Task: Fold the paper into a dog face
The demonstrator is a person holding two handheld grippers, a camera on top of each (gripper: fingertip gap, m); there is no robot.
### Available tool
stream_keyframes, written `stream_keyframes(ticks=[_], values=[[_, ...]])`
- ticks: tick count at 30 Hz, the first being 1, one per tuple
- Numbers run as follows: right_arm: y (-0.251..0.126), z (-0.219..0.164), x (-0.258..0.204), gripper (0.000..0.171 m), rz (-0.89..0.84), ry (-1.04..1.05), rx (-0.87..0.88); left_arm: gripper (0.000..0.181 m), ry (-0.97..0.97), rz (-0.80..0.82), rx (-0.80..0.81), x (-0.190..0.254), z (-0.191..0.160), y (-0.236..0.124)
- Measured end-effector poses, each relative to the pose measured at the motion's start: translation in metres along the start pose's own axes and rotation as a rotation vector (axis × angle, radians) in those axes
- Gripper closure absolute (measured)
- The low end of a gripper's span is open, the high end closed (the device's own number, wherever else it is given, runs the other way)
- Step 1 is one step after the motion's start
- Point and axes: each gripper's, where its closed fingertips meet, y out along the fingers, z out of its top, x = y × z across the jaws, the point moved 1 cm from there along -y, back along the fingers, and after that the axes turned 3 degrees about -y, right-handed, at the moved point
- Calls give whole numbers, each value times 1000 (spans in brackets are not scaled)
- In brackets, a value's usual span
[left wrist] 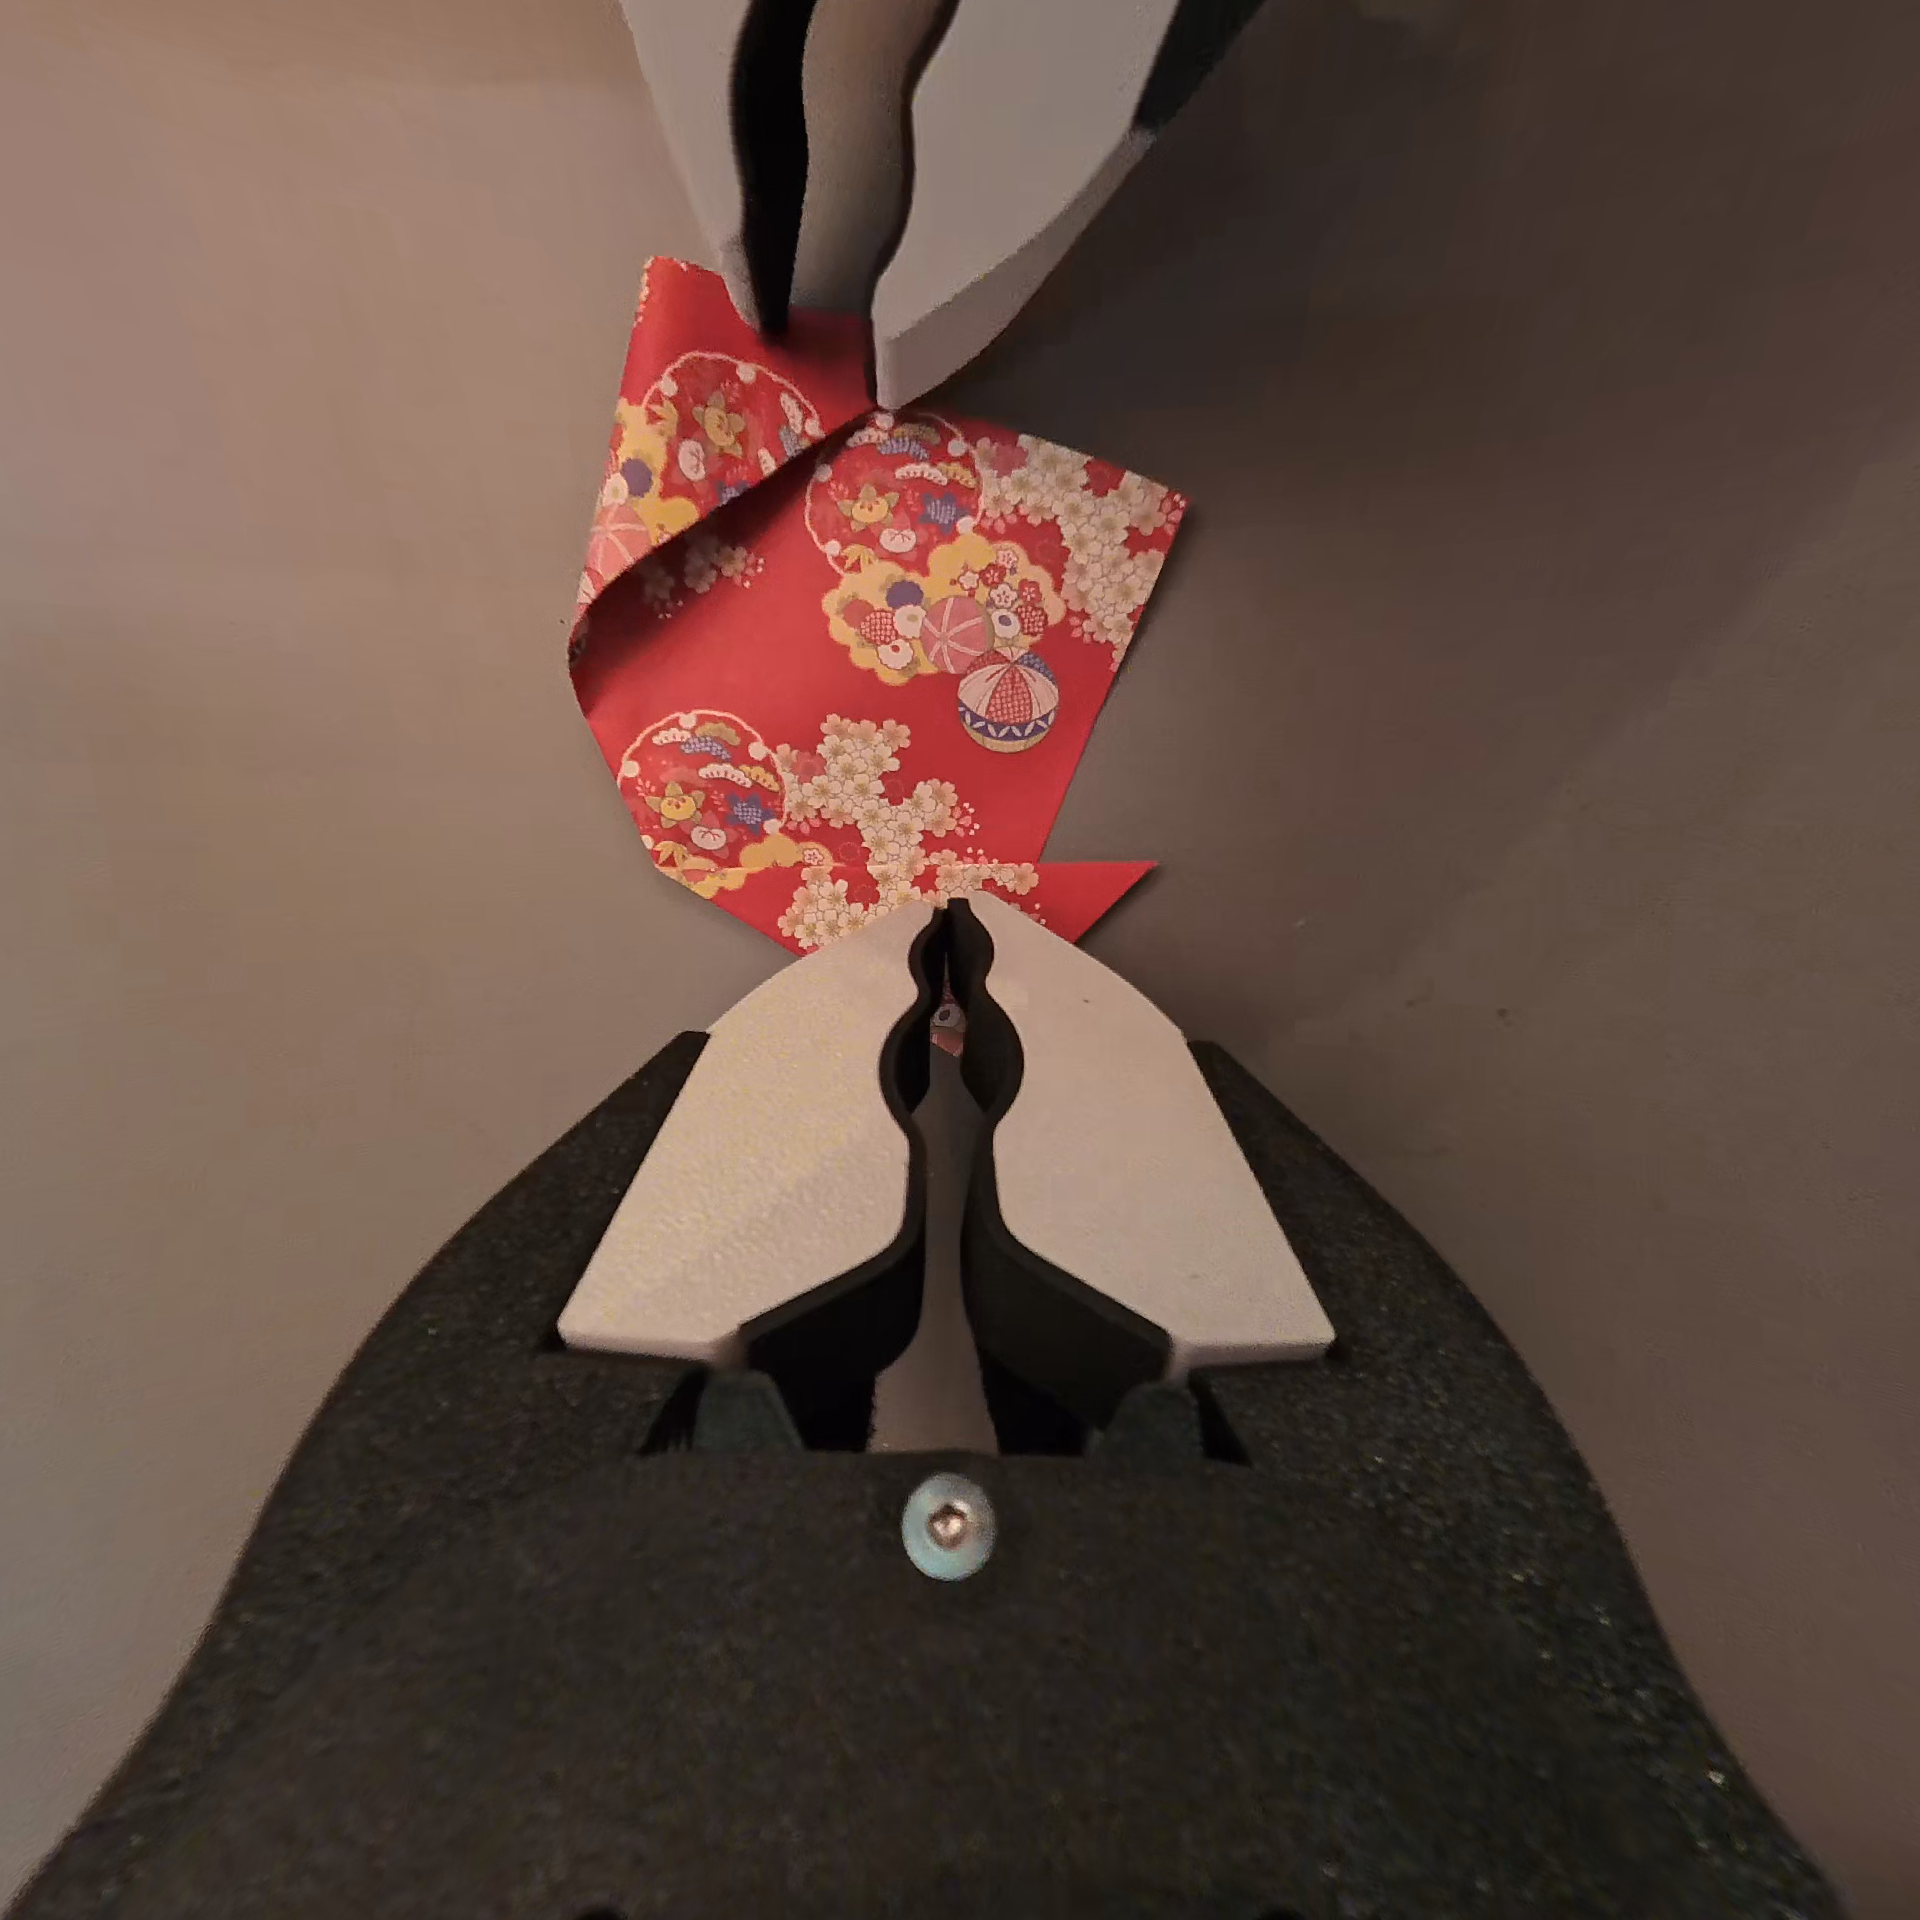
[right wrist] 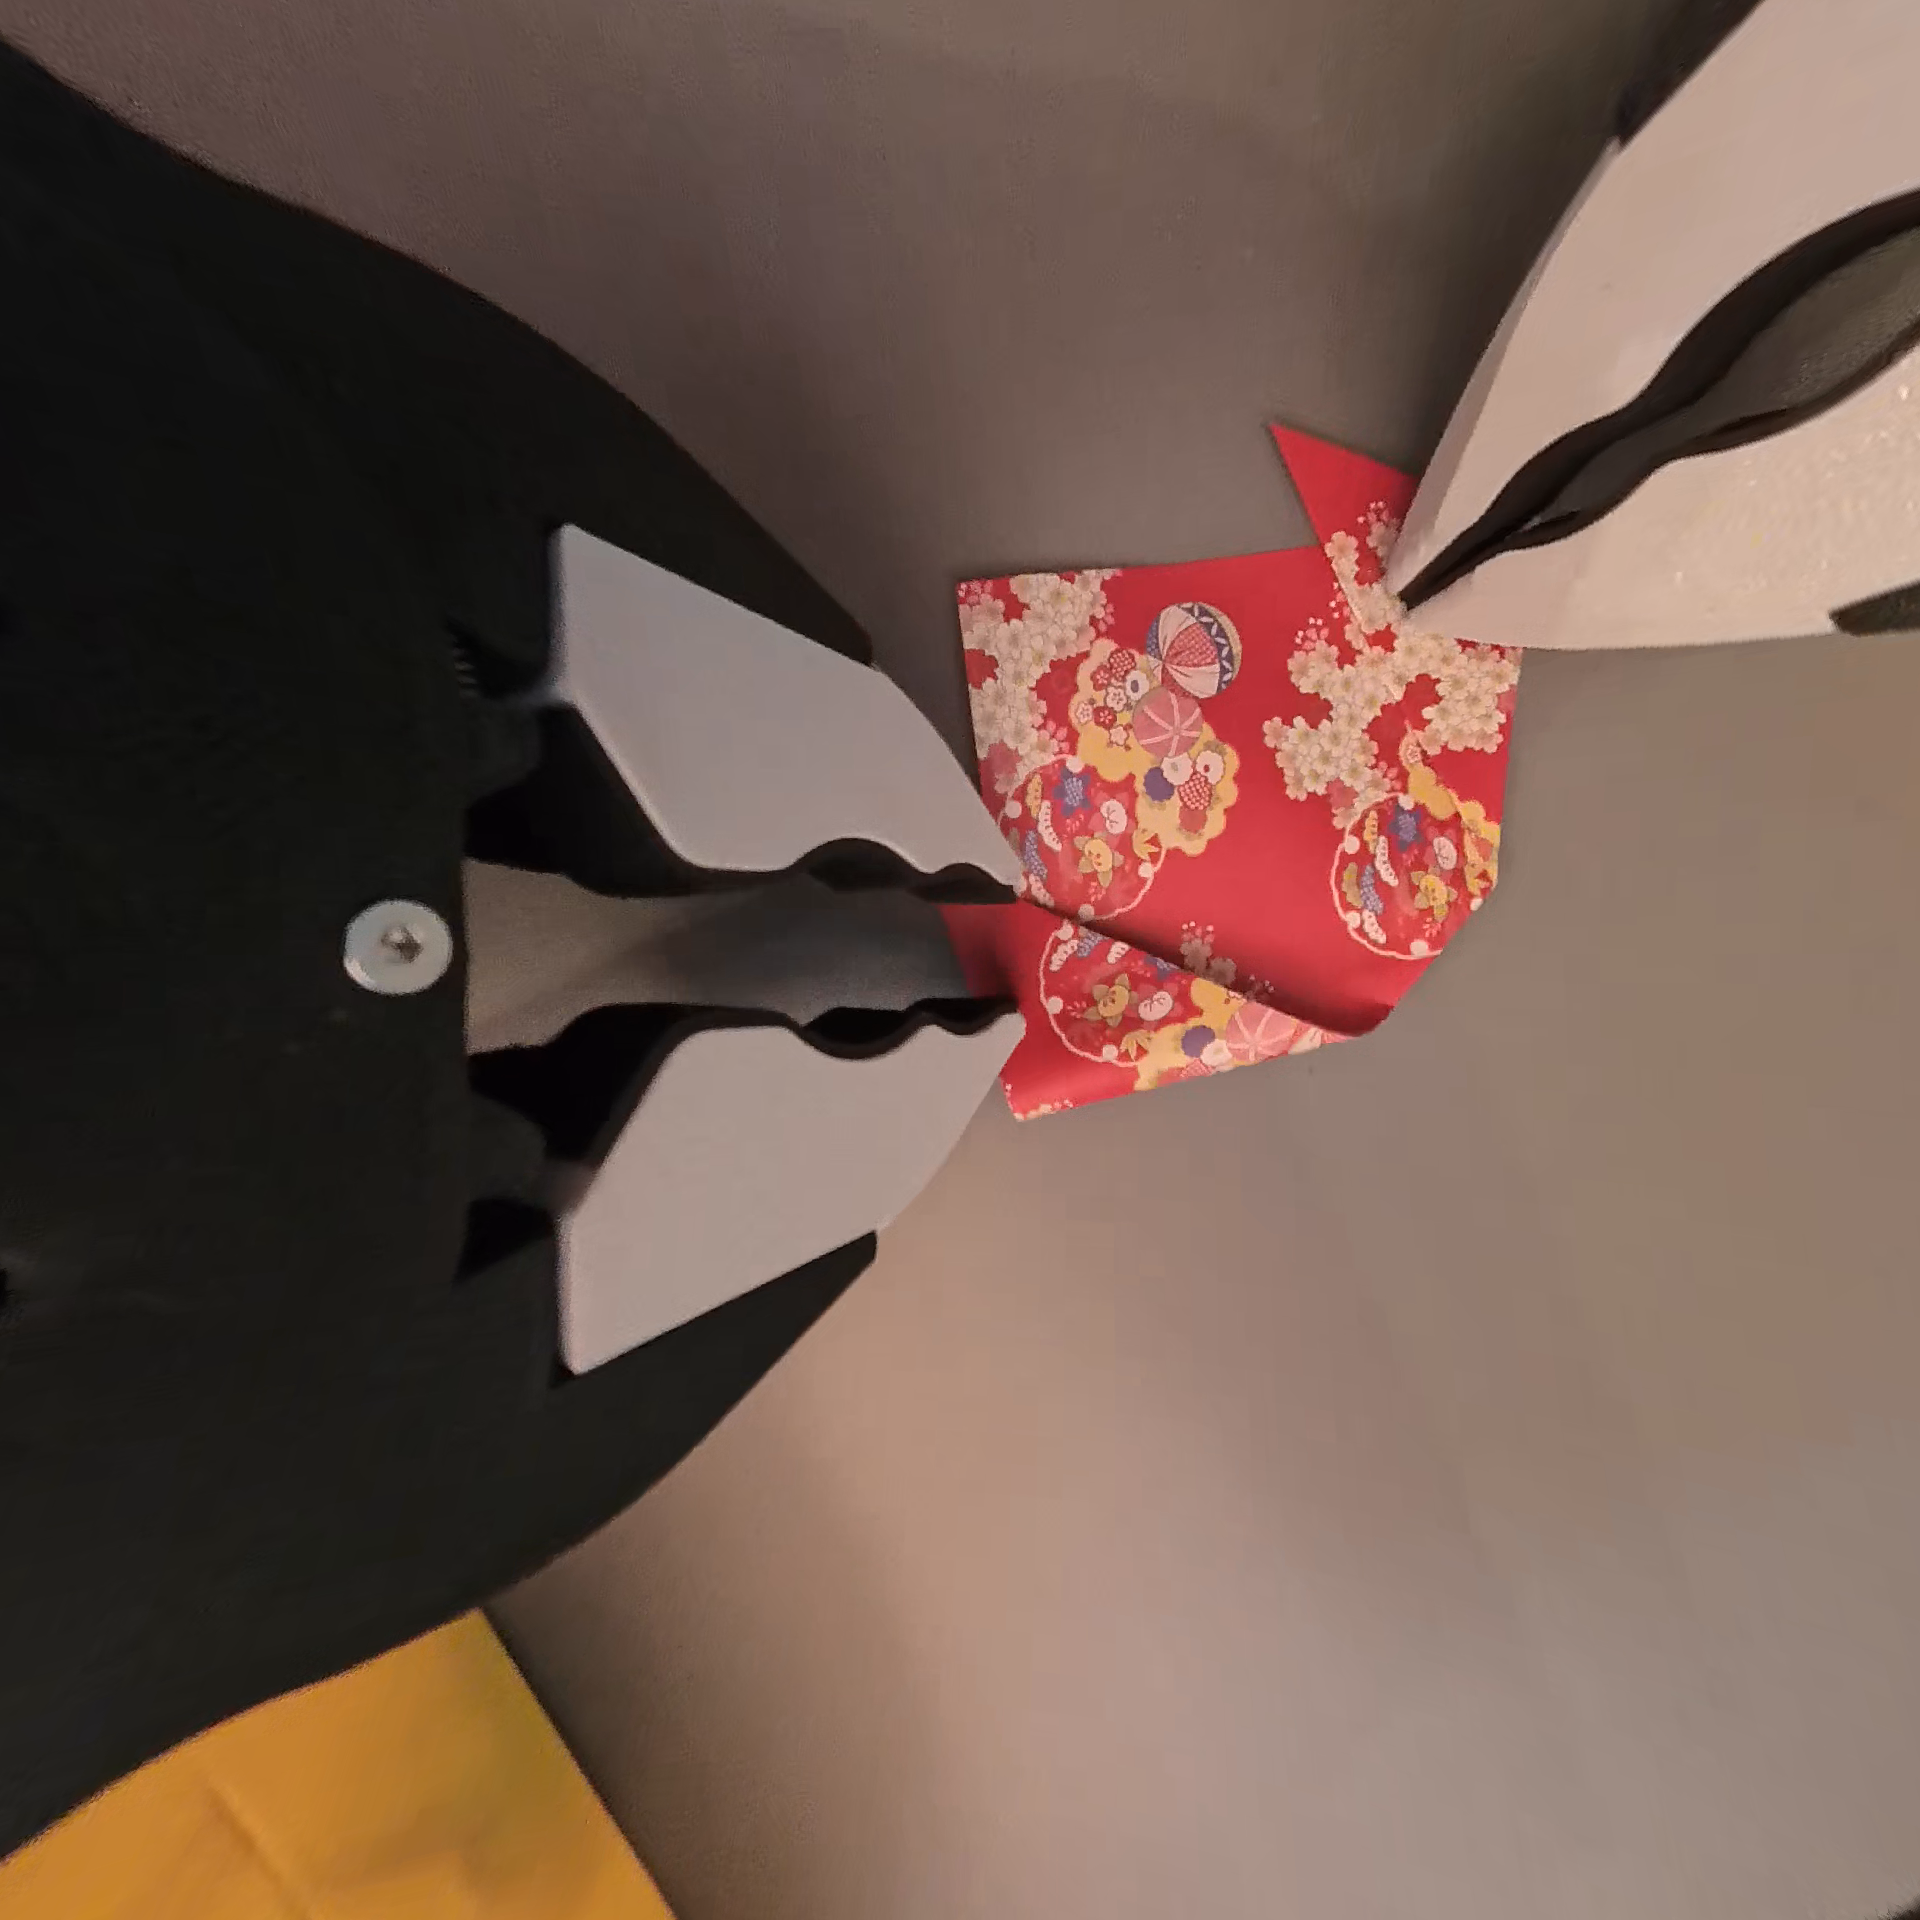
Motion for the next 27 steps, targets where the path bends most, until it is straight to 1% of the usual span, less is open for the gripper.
stream_keyframes(ticks=[3, 6, 10, 19, 27], values=[[0, 0, -1, 154, 17, 2, 14, 181, 0, -5, 1, 0, 0, 0], [1, 0, -3, 158, 91, 16, 28, 181, 1, 2, -5, -1, 0, 0], [1, 0, -4, 157, 145, -19, 24, 181, 4, 23, -18, -5, -2, -1], [1, 1, -5, 157, 150, -94, 15, 181, -2, 16, -18, -6, -3, -2], [0, 0, -9, 159, 184, -51, 27, 181, -26, 42, -1, -7, -2, -1]])
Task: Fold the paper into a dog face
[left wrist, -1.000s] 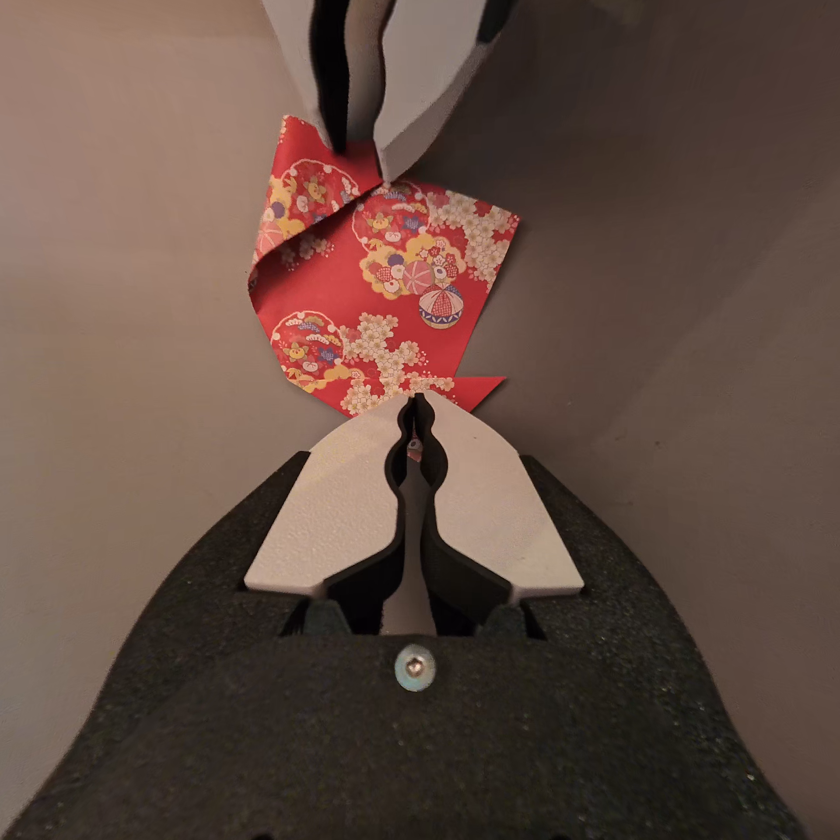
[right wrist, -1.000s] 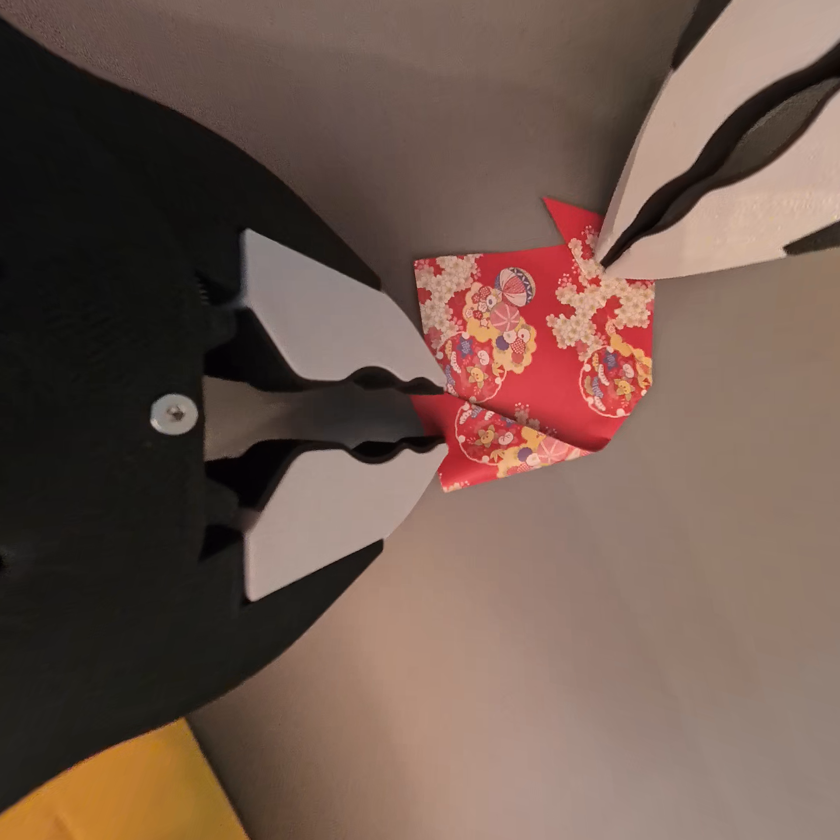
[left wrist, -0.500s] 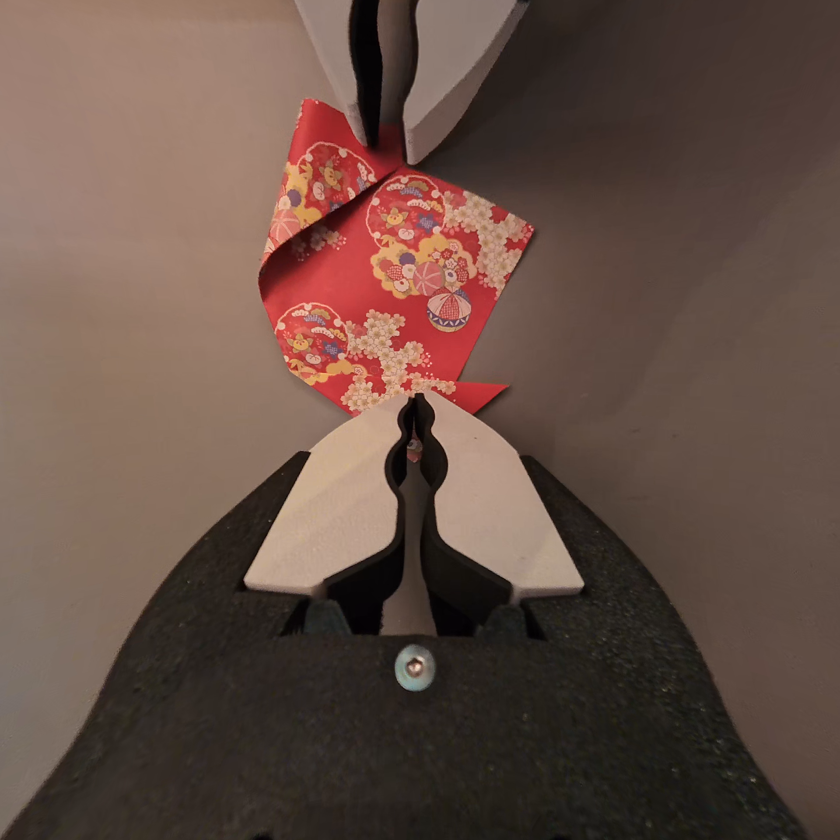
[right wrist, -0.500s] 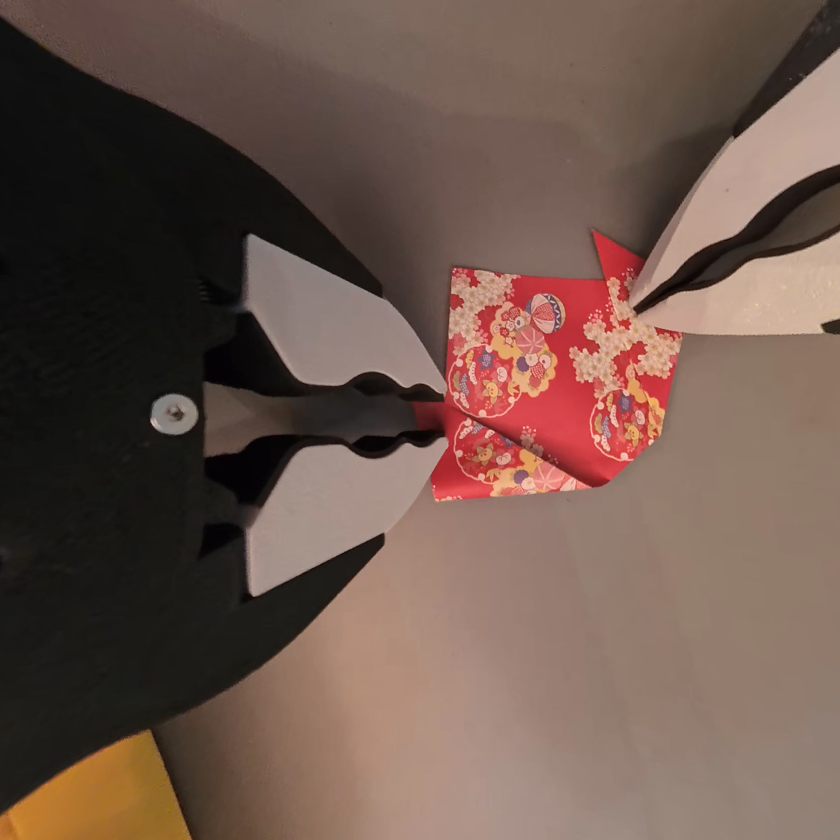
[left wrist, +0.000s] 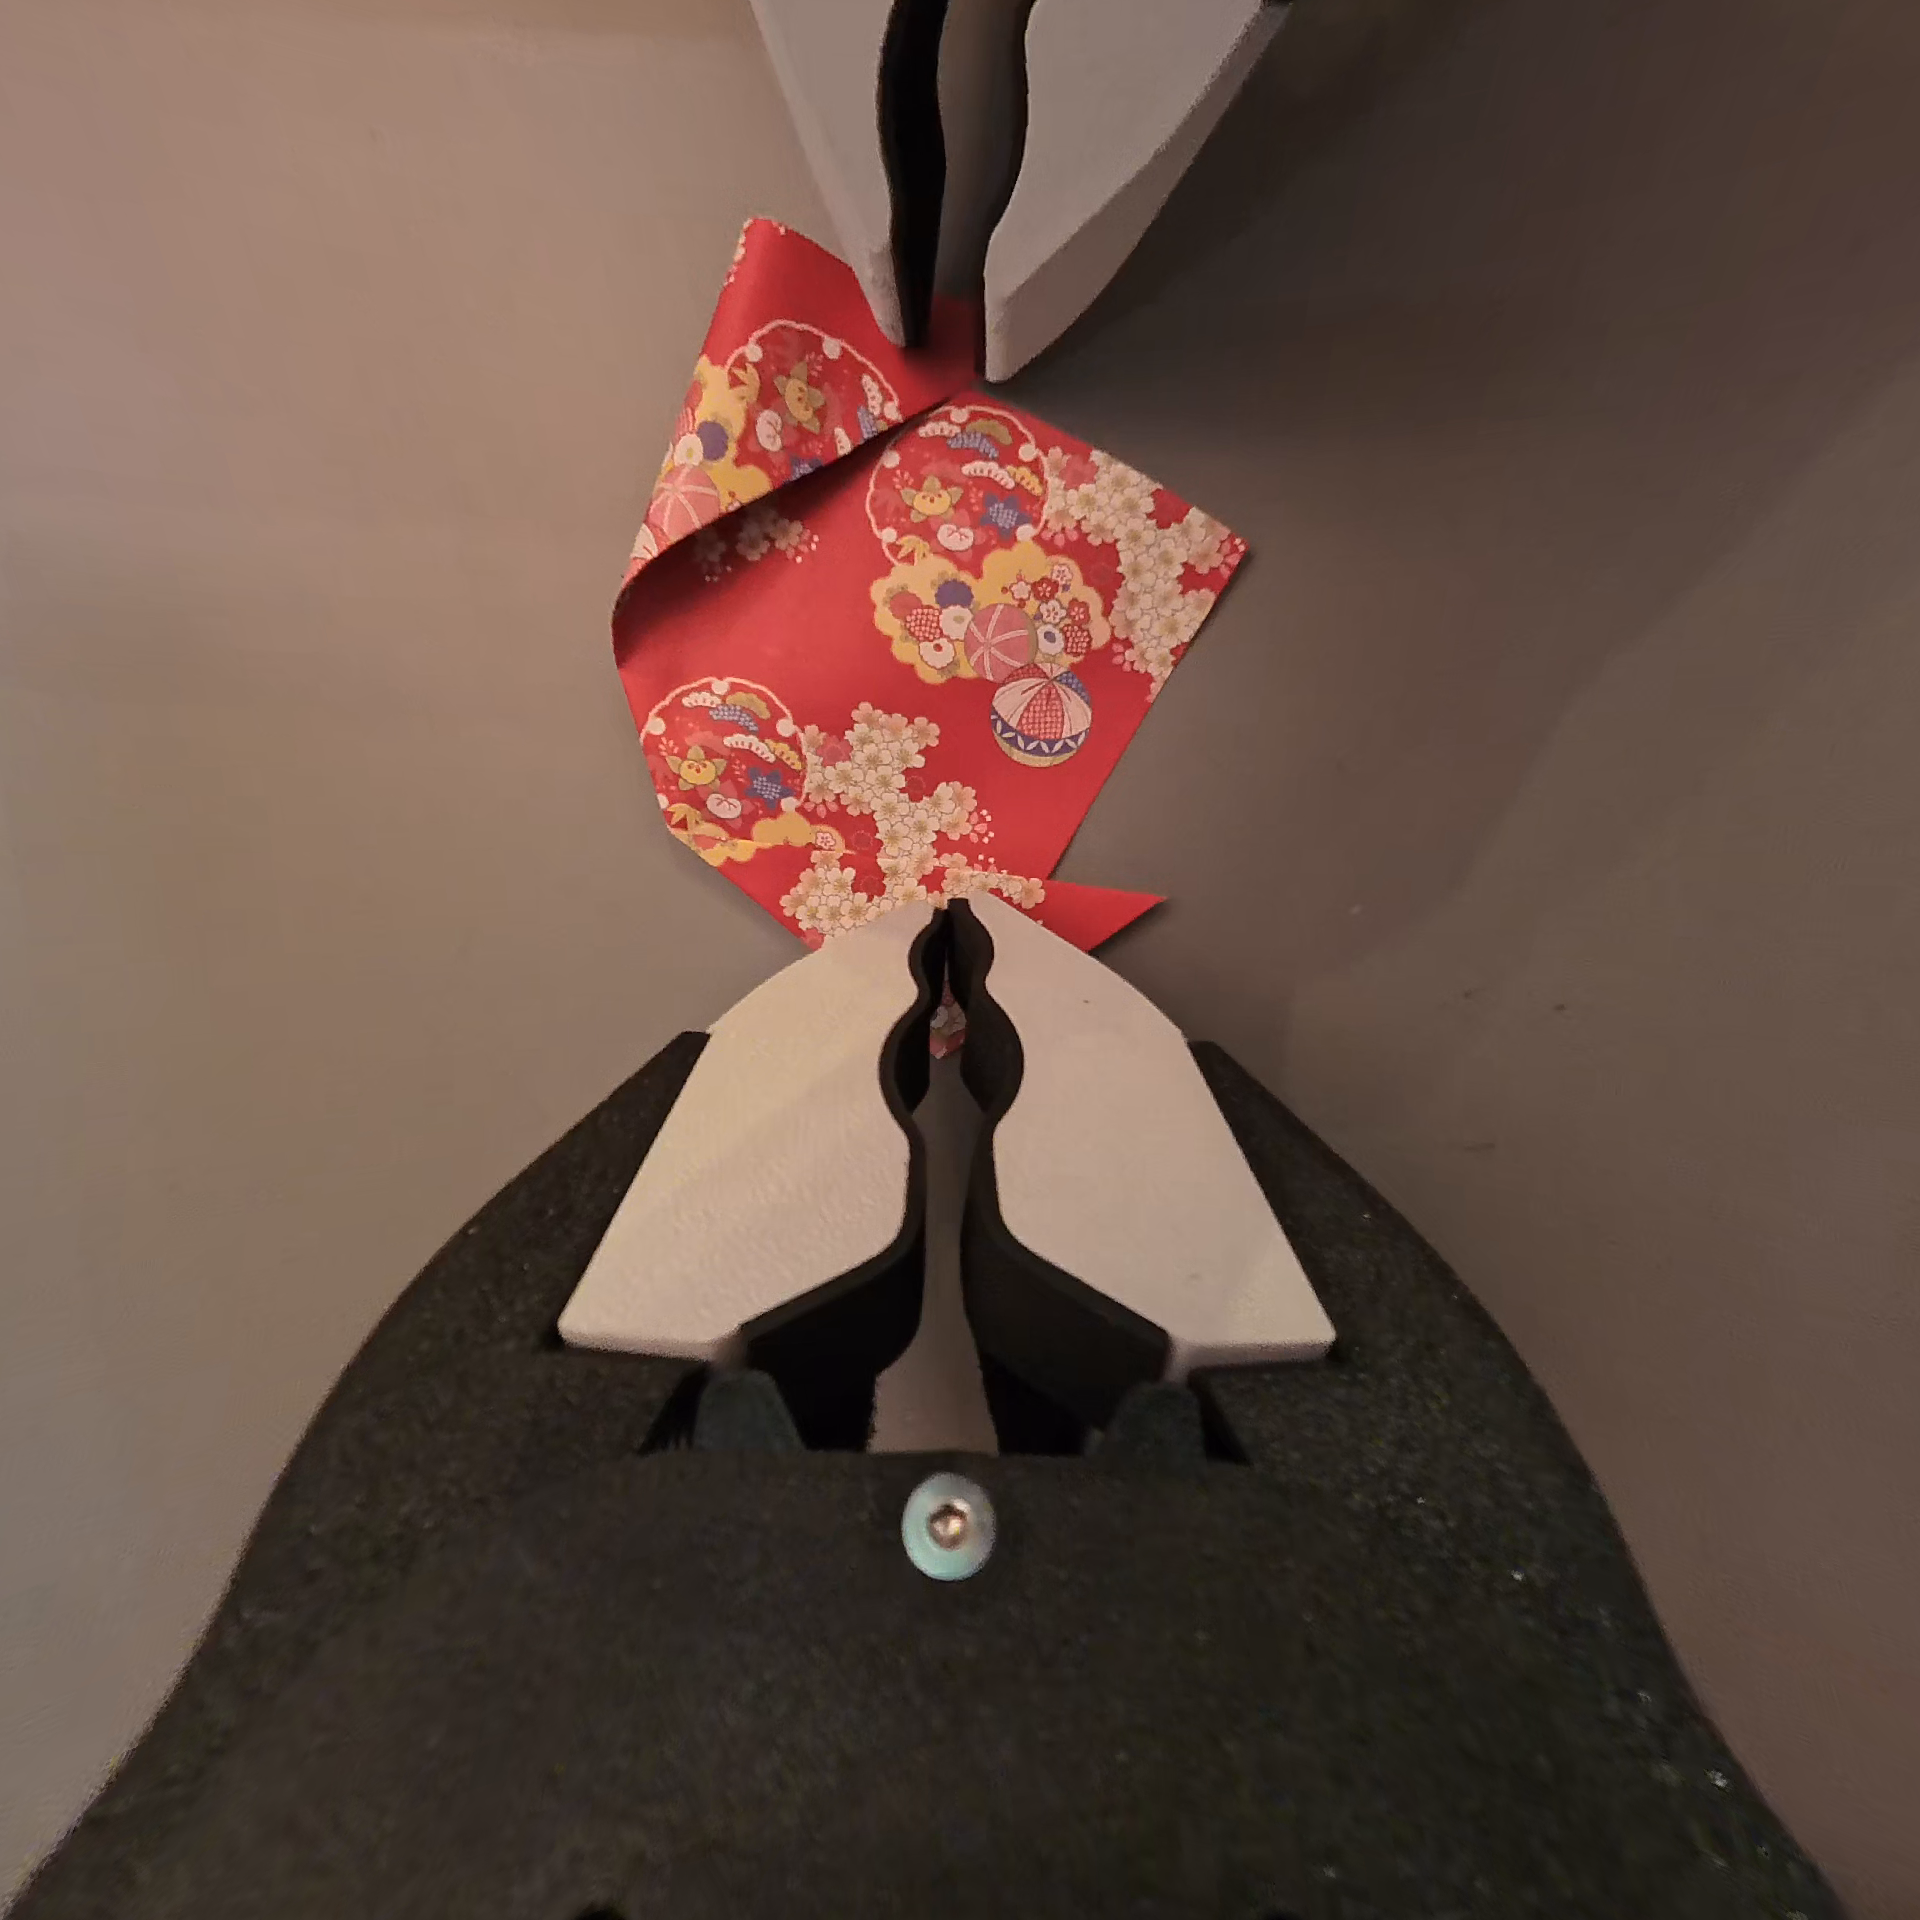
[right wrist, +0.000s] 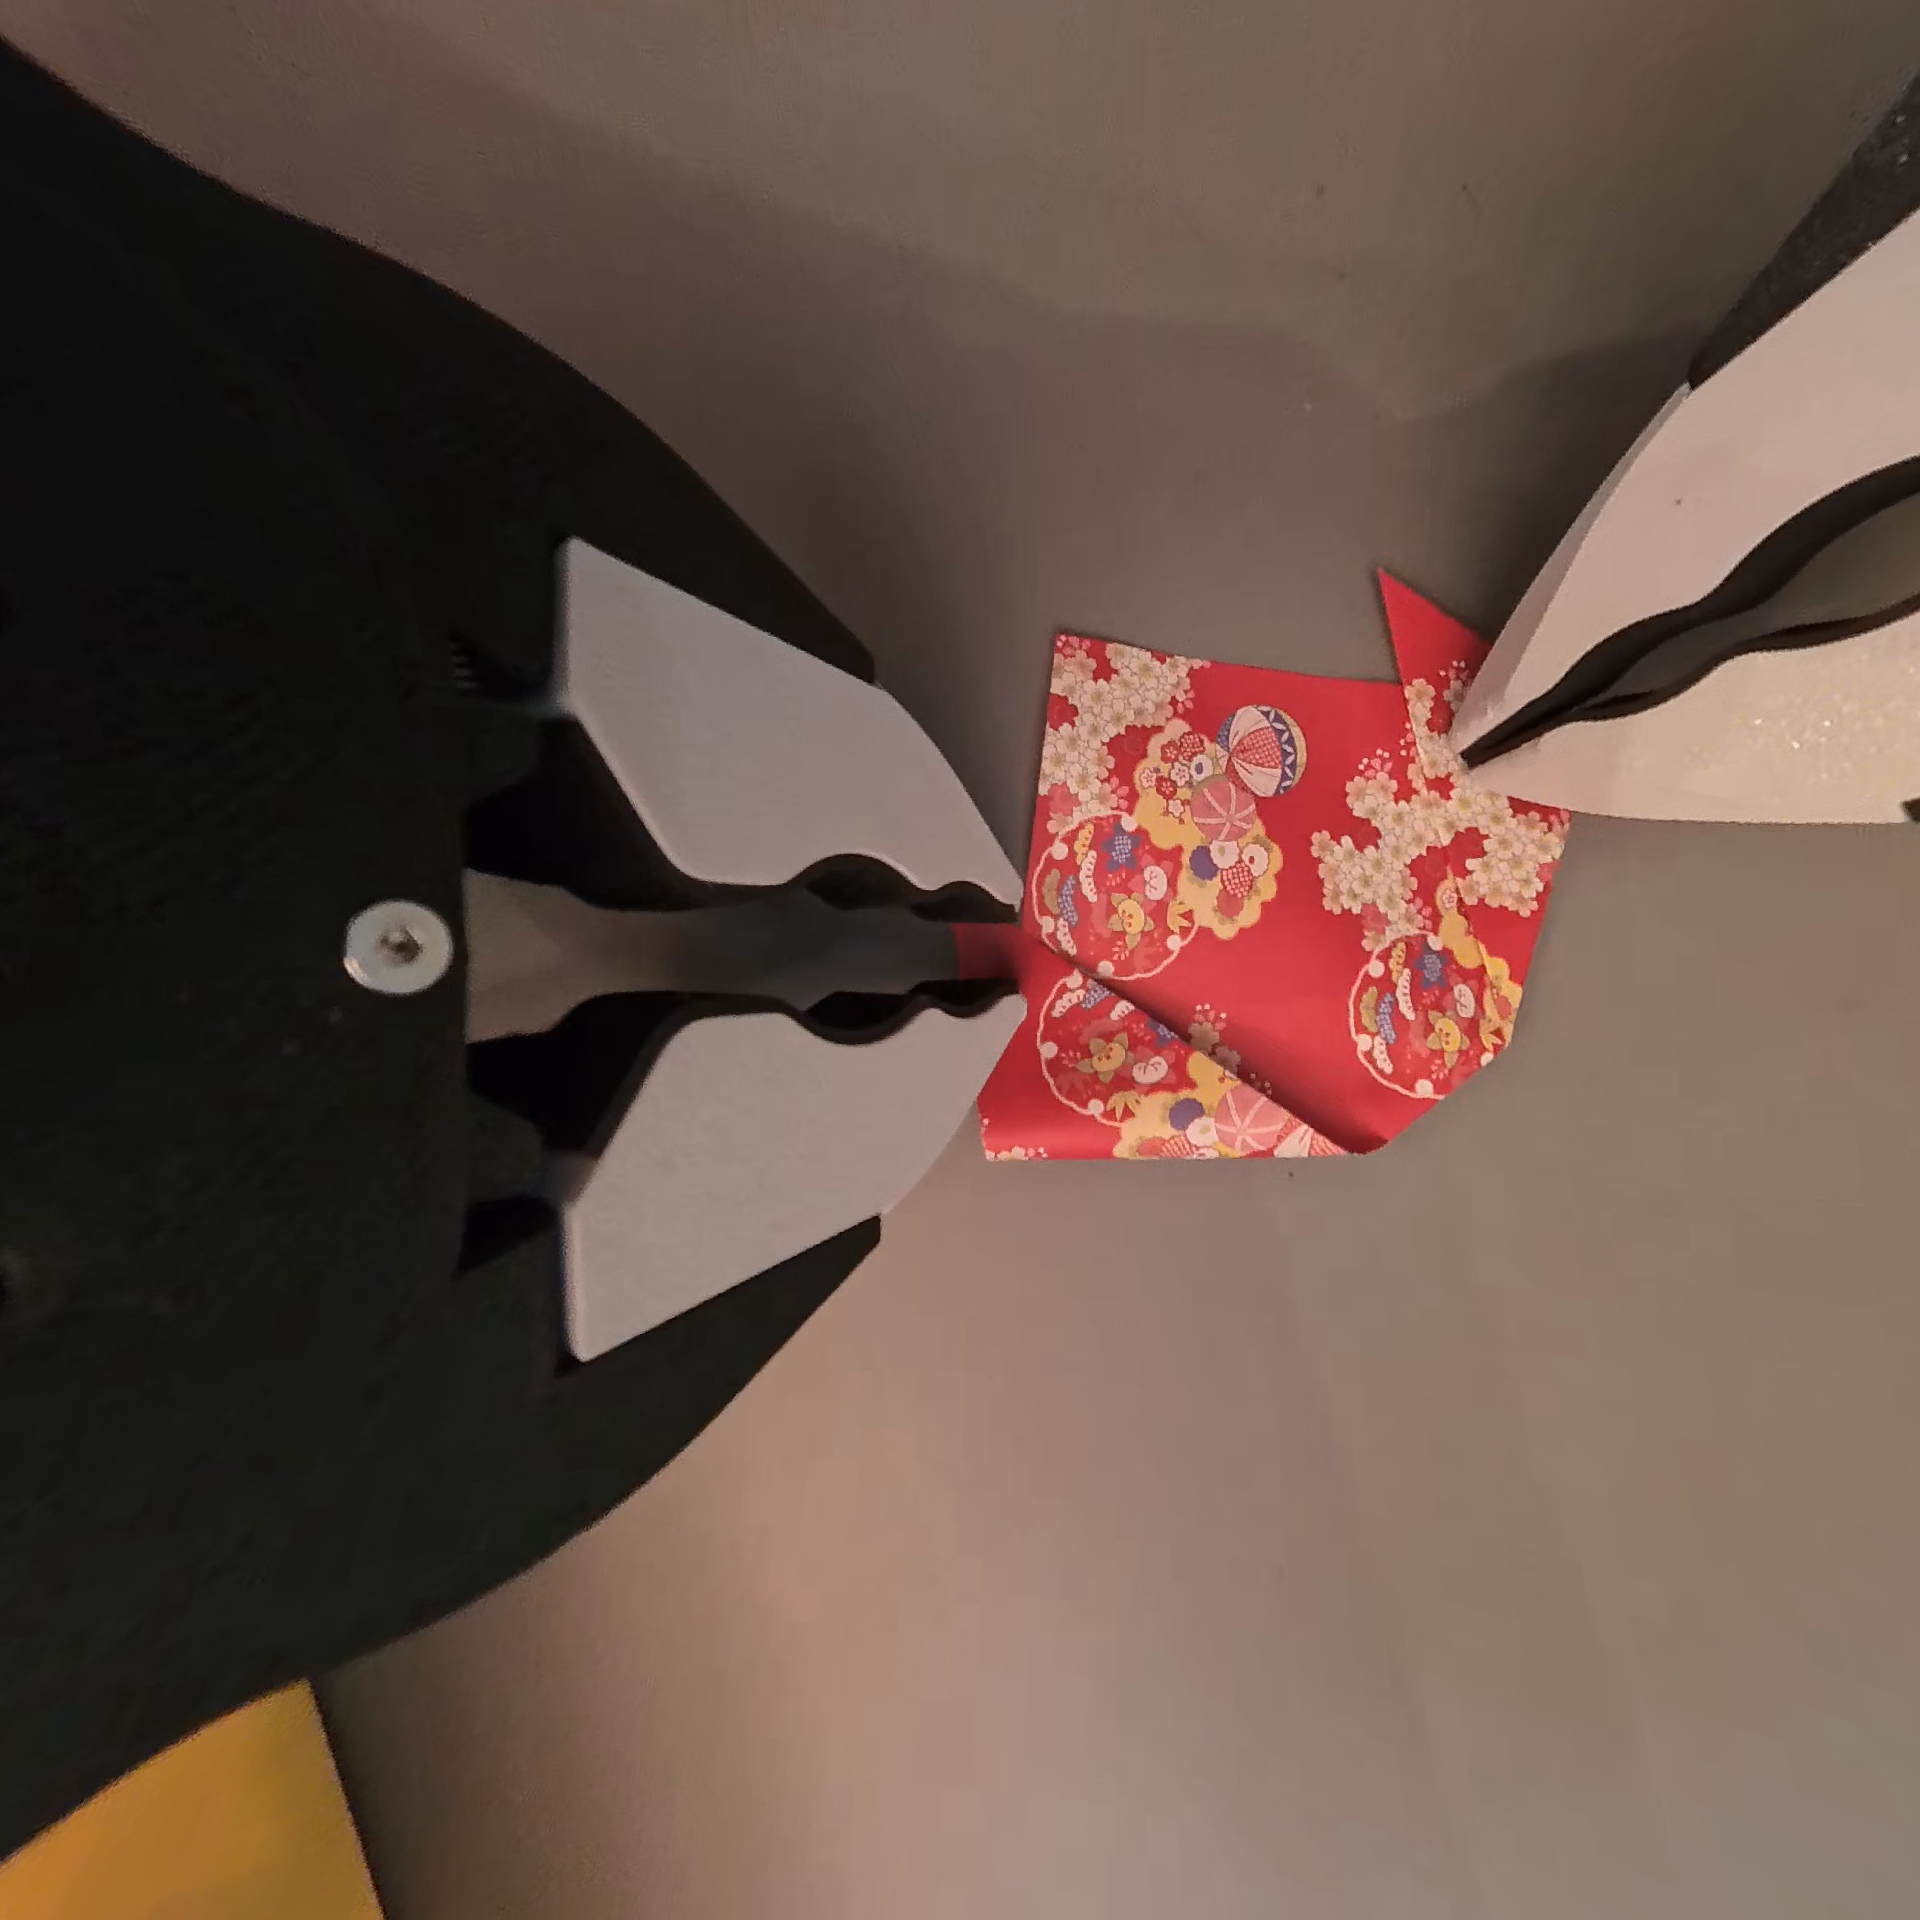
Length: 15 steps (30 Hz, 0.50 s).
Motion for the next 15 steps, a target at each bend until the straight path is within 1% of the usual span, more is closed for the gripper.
stream_keyframes(ticks=[10, 15], values=[[-1, -1, -1, 159, 1, -20, -16, 181, -9, 34, -2, -5, -1, 0], [-1, -1, -1, 159, 0, -13, -9, 181, -38, 8, 49, -2, 3, 1]])
